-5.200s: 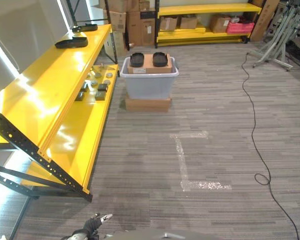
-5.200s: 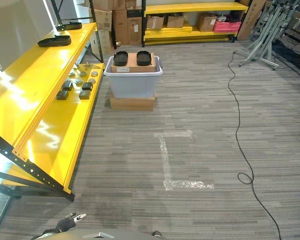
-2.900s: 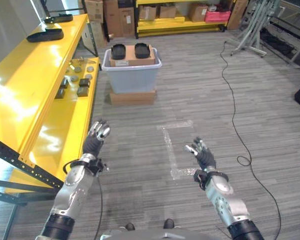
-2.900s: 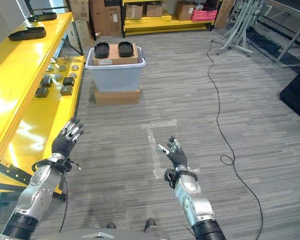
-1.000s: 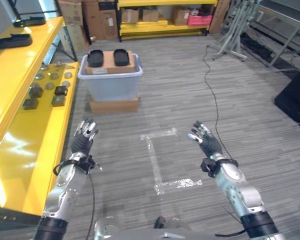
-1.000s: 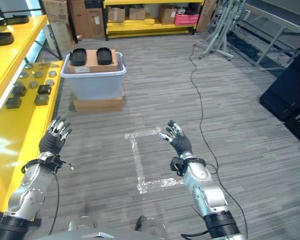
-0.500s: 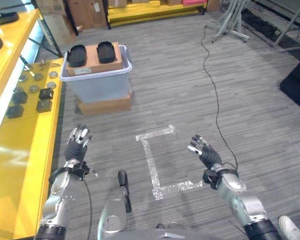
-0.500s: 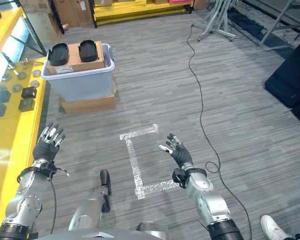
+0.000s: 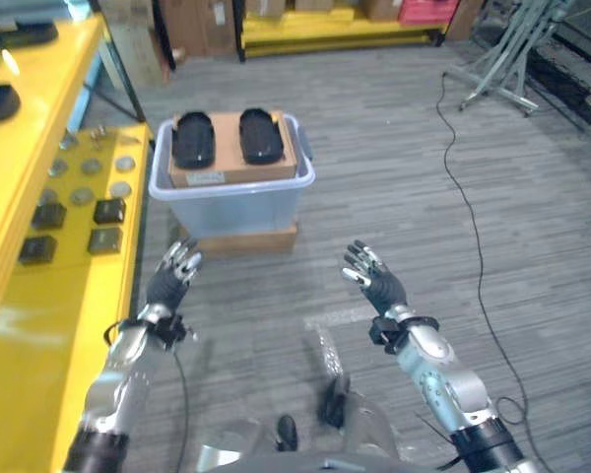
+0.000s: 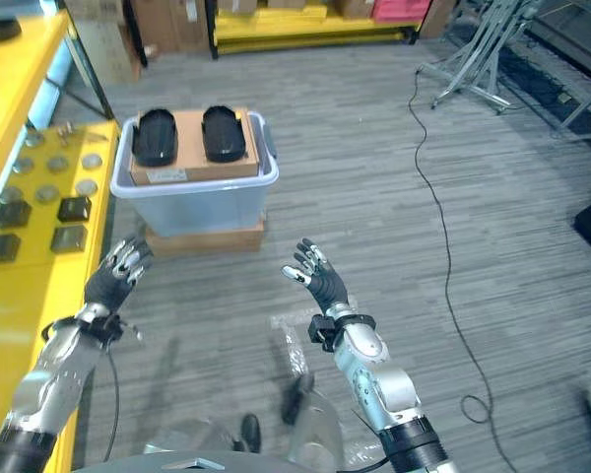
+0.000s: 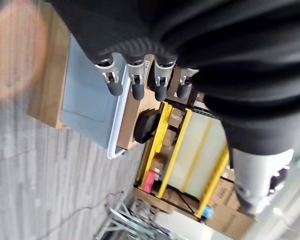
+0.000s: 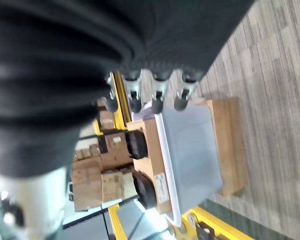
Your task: Move parts from the plastic box to the shelf.
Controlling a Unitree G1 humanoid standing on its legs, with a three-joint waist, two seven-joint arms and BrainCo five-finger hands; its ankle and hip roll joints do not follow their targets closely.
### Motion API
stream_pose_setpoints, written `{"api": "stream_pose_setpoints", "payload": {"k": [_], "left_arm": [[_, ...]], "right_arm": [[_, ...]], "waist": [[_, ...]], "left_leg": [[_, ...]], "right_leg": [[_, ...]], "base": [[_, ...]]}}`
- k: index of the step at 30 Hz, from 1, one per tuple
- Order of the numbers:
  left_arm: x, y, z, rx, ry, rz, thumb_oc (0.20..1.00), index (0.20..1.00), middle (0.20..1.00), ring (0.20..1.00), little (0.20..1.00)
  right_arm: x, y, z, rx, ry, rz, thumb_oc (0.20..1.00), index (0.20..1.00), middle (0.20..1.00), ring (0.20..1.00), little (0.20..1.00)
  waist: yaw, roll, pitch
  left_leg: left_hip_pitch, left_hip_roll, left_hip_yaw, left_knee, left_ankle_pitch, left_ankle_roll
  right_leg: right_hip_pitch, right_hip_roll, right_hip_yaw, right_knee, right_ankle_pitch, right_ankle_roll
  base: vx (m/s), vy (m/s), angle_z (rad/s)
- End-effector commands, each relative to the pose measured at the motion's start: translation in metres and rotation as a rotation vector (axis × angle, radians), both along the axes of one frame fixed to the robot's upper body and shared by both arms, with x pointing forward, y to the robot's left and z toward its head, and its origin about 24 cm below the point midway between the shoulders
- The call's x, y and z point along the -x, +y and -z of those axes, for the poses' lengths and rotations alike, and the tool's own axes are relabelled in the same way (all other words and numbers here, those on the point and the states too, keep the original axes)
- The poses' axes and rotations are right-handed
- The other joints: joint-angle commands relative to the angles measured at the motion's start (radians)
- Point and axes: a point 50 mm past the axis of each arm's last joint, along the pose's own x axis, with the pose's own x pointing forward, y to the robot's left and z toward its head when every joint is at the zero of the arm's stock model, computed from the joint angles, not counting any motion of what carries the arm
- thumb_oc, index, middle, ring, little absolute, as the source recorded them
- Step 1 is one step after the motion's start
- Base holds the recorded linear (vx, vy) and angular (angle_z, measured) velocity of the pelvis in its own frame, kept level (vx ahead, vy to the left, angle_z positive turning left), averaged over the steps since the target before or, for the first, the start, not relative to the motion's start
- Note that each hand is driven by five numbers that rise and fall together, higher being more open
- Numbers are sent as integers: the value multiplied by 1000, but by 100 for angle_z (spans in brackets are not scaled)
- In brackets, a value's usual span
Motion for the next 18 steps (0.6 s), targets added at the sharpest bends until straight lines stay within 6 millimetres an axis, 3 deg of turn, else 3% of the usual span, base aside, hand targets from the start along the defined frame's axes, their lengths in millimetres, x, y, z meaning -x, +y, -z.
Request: {"api": "stream_pose_setpoints", "payload": {"k": [1, 3, 5, 6, 8, 9, 10, 11, 13, 14, 16, 18], "left_arm": [[11, -4, -14, 40, -85, 34, 1000, 1000, 1000, 1000, 1000], [14, -2, -13, 39, -87, 49, 1000, 1000, 1000, 1000, 1000], [19, 1, -9, 40, -93, 59, 1000, 1000, 1000, 1000, 1000], [21, 3, -8, 77, -80, 50, 1000, 1000, 1000, 1000, 1000], [21, 3, -7, 89, -77, 44, 1000, 1000, 1000, 1000, 1000], [20, 0, -7, 91, -78, 52, 1000, 1000, 1000, 1000, 1000], [20, -1, -7, 92, -78, 54, 1000, 1000, 1000, 1000, 1000], [19, -5, -7, 103, -74, 60, 1000, 1000, 1000, 1000, 1000], [16, -9, -5, 124, -62, 57, 1000, 1000, 1000, 1000, 1000], [16, -10, -5, 127, -61, 57, 1000, 1000, 1000, 1000, 1000], [12, -14, -1, 143, -41, 48, 1000, 1000, 1000, 1000, 1000], [11, -15, 2, 163, -30, 42, 1000, 1000, 1000, 1000, 1000]], "right_arm": [[-6, 1, -26, 22, -117, -50, 1000, 1000, 1000, 1000, 1000], [-3, -2, -25, 27, -111, -44, 1000, 1000, 1000, 1000, 1000], [2, -9, -22, 36, -99, -19, 1000, 1000, 1000, 1000, 1000], [3, -15, -21, 43, -84, -1, 1000, 1000, 1000, 1000, 1000], [3, -16, -20, 47, -82, 1, 1000, 1000, 1000, 1000, 1000], [3, -21, -23, 44, -86, -2, 1000, 1000, 1000, 1000, 1000], [3, -22, -23, 47, -86, -3, 1000, 1000, 1000, 1000, 1000], [1, -28, -25, 67, -82, -3, 1000, 1000, 1000, 1000, 1000], [-2, -33, -25, 91, -68, 3, 1000, 1000, 1000, 1000, 1000], [-2, -34, -25, 95, -65, 6, 1000, 1000, 1000, 1000, 1000], [-2, -44, -23, 103, -52, 35, 1000, 1000, 1000, 1000, 1000], [1, -51, -18, 93, -35, 59, 1000, 1000, 1000, 1000, 1000]], "waist": [[5, 64, -38], [-5, 67, -31], [-16, 50, -41], [-29, 36, -47], [-32, 33, -50], [-43, 29, -63], [-45, 29, -65], [-46, 31, -78], [-50, 43, -88], [-51, 46, -88], [-51, 50, -85], [-51, 48, -71]], "left_leg": [[89, 68, -54, -156, 2, -67], [102, 79, -58, -121, -35, -62], [101, 86, -51, -67, -70, -72], [108, 110, -33, 9, -115, -85], [120, 124, -27, 21, -124, -92], [143, 173, -13, 75, -76, -122], [144, 180, -12, 86, -64, -128], [141, 215, 8, 155, 18, -163], [125, 269, 40, 298, 119, -217], [118, 277, 41, 318, 131, -227], [27, 317, 47, 486, 202, -267], [-41, 313, 54, 479, 182, -255]], "right_leg": [[121, 18, 41, -129, 212, 54], [76, 4, 72, -81, 228, 59], [141, 13, 64, -98, 180, 57], [132, 21, 75, -10, 156, 44], [140, 27, 67, 12, 135, 40], [170, 65, 39, 39, 98, 29], [175, 71, 34, 39, 94, 25], [205, 102, 7, 29, 75, -2], [262, 149, -25, 7, 36, -40], [270, 156, -30, 2, 33, -48], [337, 202, -61, -33, 1, -98], [364, 213, -64, -47, -7, -106]], "base": [[739, -243, 49], [423, -140, 28], [616, -261, 32], [756, -320, 31], [504, -223, 68], [403, -199, 98], [649, -347, 100], [432, -266, 65], [467, -259, 35], [334, -197, 1], [315, -220, 19], [245, -74, 10]]}}
